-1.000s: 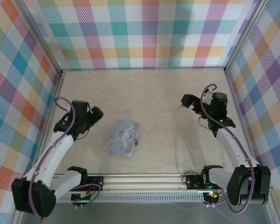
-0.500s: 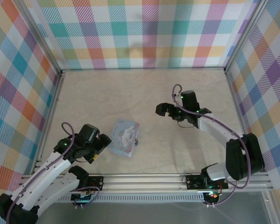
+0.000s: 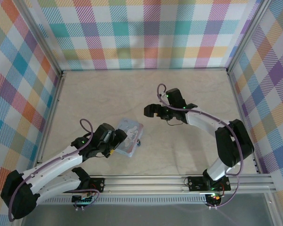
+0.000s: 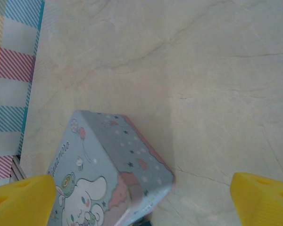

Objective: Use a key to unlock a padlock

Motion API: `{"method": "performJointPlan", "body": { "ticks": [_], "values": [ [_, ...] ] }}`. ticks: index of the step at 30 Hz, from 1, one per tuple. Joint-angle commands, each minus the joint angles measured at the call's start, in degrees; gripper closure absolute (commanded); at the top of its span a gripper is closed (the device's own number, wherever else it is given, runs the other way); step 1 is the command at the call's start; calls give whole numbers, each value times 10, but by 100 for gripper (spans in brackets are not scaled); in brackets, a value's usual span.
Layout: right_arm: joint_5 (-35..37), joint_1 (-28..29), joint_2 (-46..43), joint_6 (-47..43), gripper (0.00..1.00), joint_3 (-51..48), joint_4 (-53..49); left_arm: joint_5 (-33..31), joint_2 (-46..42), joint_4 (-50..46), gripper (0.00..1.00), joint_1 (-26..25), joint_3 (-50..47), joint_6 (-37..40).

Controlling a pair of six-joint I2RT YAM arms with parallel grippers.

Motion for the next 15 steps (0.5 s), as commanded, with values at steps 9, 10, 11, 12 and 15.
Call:
{"method": "performJointPlan", "body": {
  "ticks": [9, 10, 11, 12, 15],
  "values": [
    [-51, 15, 63, -14, 24, 61, -21, -52, 119, 126, 4, 9, 64, 78],
    [-51, 15, 65, -15, 26, 61, -26, -49, 131, 131, 4, 15, 75, 83],
    [-50, 15, 66, -16, 28, 60, -29, -44, 142, 140, 4, 21, 82, 89],
    [-49, 15, 66, -18, 30, 58, -32, -35, 155, 153, 4, 26, 89, 98],
    [-46, 15, 63, -21, 36, 48, -42, -30, 189, 165, 4, 34, 118, 122]
  ]
}}
